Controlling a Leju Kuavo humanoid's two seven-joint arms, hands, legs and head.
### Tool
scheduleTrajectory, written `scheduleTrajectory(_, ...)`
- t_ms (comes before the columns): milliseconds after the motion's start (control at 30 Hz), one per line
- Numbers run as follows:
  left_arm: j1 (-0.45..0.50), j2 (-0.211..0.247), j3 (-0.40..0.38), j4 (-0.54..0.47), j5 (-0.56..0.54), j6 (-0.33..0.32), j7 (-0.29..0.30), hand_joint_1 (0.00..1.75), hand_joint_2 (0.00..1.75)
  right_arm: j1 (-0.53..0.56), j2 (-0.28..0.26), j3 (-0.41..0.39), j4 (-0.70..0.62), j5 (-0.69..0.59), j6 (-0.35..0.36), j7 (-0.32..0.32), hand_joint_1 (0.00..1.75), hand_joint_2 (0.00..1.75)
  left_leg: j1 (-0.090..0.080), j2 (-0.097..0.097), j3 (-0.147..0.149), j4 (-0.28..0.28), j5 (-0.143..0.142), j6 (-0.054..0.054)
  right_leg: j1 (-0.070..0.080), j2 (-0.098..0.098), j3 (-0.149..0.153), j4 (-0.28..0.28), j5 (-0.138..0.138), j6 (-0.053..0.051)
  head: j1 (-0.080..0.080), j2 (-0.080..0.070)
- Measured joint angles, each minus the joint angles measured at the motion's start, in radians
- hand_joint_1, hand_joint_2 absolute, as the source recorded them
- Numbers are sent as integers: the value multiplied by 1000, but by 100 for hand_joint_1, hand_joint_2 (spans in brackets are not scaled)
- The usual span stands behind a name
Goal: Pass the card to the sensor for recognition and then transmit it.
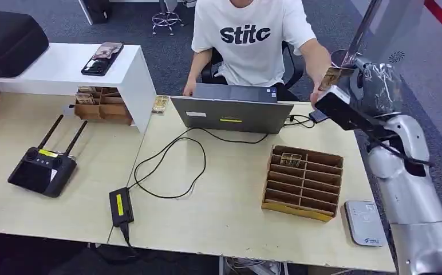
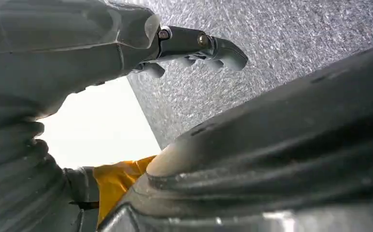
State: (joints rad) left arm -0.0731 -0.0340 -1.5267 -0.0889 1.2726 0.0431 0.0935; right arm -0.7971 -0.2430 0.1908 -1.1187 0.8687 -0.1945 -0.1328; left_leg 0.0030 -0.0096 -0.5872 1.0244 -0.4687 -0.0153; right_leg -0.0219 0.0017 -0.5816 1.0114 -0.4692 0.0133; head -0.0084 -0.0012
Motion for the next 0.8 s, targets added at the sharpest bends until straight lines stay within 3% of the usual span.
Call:
scheduleTrajectory(200, -5, 0, 0, 0, -27, -4, 11, 0, 175, -178, 55, 59, 234, 55, -9, 39, 175, 175, 0, -2, 0, 0, 1, -1, 0, -3, 0, 0, 0, 0, 0, 0)
scheduleTrajectory(800, -6, 1, 0, 0, -41, -5, 16, 0, 175, -239, 99, 89, 400, 67, -45, 49, 175, 175, 0, -2, -1, 0, 1, -1, 0, -3, -1, 0, 0, 0, 0, 0)
